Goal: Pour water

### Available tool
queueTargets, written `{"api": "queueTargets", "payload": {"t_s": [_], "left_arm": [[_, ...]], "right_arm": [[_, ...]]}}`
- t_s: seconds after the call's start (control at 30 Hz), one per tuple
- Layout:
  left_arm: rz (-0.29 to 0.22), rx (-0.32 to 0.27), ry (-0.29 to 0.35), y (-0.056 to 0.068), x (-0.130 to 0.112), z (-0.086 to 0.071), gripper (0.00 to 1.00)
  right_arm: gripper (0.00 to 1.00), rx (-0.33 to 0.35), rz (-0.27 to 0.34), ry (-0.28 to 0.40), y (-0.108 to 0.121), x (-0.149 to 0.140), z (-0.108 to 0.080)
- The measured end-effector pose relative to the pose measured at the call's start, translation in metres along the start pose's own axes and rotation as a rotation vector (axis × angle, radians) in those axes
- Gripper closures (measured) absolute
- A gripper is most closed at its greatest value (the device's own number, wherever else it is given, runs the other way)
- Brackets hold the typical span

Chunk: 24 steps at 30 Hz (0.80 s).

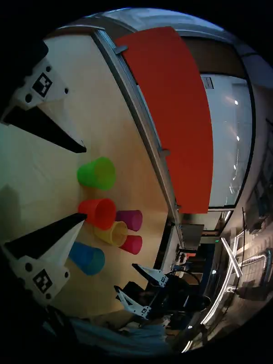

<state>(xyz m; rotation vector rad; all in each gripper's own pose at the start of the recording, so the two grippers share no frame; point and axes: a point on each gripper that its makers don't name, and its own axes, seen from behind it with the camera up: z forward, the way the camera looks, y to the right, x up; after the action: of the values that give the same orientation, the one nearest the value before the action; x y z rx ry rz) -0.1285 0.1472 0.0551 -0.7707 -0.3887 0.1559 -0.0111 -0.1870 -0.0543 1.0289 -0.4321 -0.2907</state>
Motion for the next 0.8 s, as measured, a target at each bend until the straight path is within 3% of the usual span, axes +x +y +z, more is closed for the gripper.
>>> {"api": "queueTargets", "payload": {"t_s": [0.4, 0.8], "left_arm": [[0.030, 0.000, -0.037, -0.001, -0.011, 0.006, 0.02], [0.032, -0.018, -0.060, -0.001, -0.018, 0.017, 0.02]], "right_arm": [[0.00, 0.029, 0.003, -0.043, -0.009, -0.027, 0.018], [0.00, 0.066, -0.044, -0.085, -0.015, -0.042, 0.048]]}}
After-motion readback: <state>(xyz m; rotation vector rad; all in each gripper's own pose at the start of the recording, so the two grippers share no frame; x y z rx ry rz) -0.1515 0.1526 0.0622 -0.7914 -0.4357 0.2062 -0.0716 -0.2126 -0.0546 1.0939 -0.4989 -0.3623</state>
